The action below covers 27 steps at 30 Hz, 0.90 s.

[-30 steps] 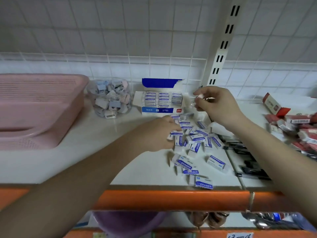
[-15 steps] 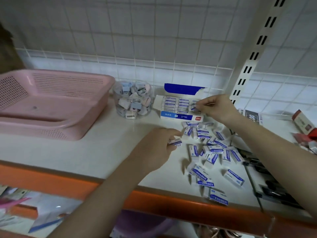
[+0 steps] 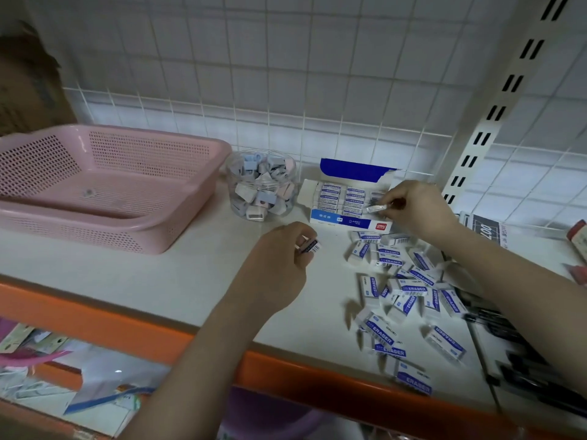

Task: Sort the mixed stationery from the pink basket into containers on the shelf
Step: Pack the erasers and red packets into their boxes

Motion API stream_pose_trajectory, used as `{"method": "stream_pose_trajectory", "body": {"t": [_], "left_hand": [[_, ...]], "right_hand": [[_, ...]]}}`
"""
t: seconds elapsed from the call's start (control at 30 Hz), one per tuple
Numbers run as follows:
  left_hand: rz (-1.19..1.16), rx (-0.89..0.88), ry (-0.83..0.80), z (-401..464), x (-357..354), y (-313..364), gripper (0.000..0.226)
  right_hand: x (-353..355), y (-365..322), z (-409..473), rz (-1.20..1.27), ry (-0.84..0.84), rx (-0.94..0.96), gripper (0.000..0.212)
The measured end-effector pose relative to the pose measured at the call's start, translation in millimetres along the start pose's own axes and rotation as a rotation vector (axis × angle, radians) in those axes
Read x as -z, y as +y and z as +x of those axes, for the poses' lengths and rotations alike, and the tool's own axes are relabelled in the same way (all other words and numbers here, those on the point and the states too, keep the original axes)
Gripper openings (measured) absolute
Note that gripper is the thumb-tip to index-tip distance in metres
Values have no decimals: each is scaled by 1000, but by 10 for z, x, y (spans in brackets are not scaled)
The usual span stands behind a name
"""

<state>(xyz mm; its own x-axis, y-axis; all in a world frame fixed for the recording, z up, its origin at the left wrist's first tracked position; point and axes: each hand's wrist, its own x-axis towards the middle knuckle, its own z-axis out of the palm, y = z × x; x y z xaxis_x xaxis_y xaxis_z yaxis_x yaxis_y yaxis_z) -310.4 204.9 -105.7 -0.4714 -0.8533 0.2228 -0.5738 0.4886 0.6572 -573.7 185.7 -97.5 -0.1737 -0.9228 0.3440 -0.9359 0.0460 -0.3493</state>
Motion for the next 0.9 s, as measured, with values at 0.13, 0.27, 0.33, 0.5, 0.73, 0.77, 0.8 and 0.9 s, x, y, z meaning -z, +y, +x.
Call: {"method": "stream_pose_trajectory", "body": {"t": [0.13, 0.27, 0.33, 0.5, 0.73, 0.77, 0.8, 0.9], "left_hand": [[-8, 3, 3, 13, 4, 16, 25], [-26, 7, 3, 22, 7, 19, 24], [-36, 6, 5, 29, 7, 18, 23], [-70, 18, 2, 52, -9, 15, 23], [-142, 50, 25, 91, 30, -12, 26], [-145, 49, 27, 94, 35, -22, 27], [-146, 47, 31, 97, 39, -28, 28], [-112, 39, 41, 118, 48, -25, 32]], "right_hand": [[46, -34, 46, -237, -92, 117, 17], [89, -125, 116, -416, -227, 105, 19], [114, -147, 119, -434, -252, 109, 19], [89, -195, 147, -485, -350, 91, 18], [40, -224, 176, -502, -260, 55, 12], [25, -226, 181, -501, -248, 64, 12], [11, -225, 189, -490, -243, 71, 14], [23, -205, 197, -423, -294, 69, 18]]}}
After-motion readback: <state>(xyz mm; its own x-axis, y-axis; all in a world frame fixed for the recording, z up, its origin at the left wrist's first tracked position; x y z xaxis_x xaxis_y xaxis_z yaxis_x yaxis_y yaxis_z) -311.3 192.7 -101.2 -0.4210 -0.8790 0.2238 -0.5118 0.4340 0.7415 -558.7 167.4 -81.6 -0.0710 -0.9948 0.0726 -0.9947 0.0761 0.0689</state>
